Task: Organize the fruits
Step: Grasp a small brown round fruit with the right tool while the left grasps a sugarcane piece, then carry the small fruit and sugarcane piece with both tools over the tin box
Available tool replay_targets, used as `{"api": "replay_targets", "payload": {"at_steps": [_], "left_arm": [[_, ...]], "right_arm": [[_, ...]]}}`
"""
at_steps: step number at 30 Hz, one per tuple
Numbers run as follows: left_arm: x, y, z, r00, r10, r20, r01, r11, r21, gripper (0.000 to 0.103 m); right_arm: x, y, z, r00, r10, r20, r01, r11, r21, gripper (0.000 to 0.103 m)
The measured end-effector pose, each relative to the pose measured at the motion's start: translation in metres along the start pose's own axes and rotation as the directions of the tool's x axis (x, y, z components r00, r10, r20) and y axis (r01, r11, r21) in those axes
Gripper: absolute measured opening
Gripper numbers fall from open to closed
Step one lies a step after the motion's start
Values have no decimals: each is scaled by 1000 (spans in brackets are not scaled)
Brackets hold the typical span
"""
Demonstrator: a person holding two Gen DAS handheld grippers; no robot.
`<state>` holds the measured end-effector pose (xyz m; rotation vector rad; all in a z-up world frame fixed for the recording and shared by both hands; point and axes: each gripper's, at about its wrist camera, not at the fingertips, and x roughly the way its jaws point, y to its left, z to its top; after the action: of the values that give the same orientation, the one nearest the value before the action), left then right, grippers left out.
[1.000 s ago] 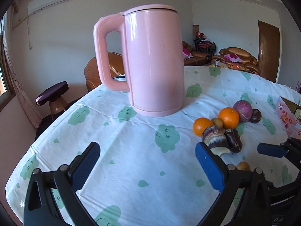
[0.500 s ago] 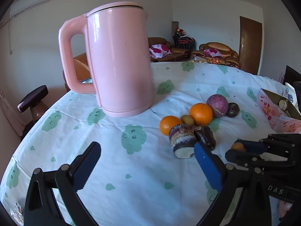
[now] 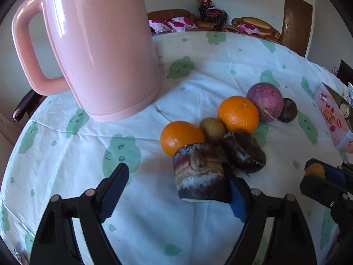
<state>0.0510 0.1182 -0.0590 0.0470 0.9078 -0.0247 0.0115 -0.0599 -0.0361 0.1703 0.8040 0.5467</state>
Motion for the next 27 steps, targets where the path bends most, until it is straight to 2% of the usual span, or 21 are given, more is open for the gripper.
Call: {"api": "replay_targets", "payload": {"at_steps": [1,3,5,6,7,8,13,18,23,27], "left_arm": [[1,4,0,1000,-27,-4,27,999,-31,79],[1,5,0,1000,-26,-2,26,999,-44,74],[-1,2,-2,999,-33,8,33,999,-33,59],[-3,0,-4,999,-34,12,35,999,-26,55],[-5,-1,-5,999,-42,16,42,999,-20,44],[-7,-2,-7,999,-49,19,49,999,-17,40],[-15,5,-11,995,-86,43,88,994,-59,40],[-39,3,-17,989,-42,145,53,996,-74,40],[-62,-1,-25,965,-81,249,102,992,-70,40],[-72,-10,-26,952,-76,298,101,992,-69,40]], "right_arm": [[0,-1,0,1000,2,-2,-2,1000,4,27],[1,-3,0,1000,9,-9,-9,1000,12,27],[1,-4,0,1000,11,-9,-11,1000,15,27],[0,-4,0,1000,8,-4,-8,1000,14,27],[0,-4,0,1000,6,1,-6,1000,11,27],[-1,-4,0,1000,3,6,-3,1000,6,27],[-9,-4,0,999,4,42,-4,1000,-5,27],[-25,5,2,990,-15,137,26,996,-80,27],[-40,16,0,972,-33,234,72,985,-158,27],[-48,15,3,963,-7,269,51,986,-157,27]]}}
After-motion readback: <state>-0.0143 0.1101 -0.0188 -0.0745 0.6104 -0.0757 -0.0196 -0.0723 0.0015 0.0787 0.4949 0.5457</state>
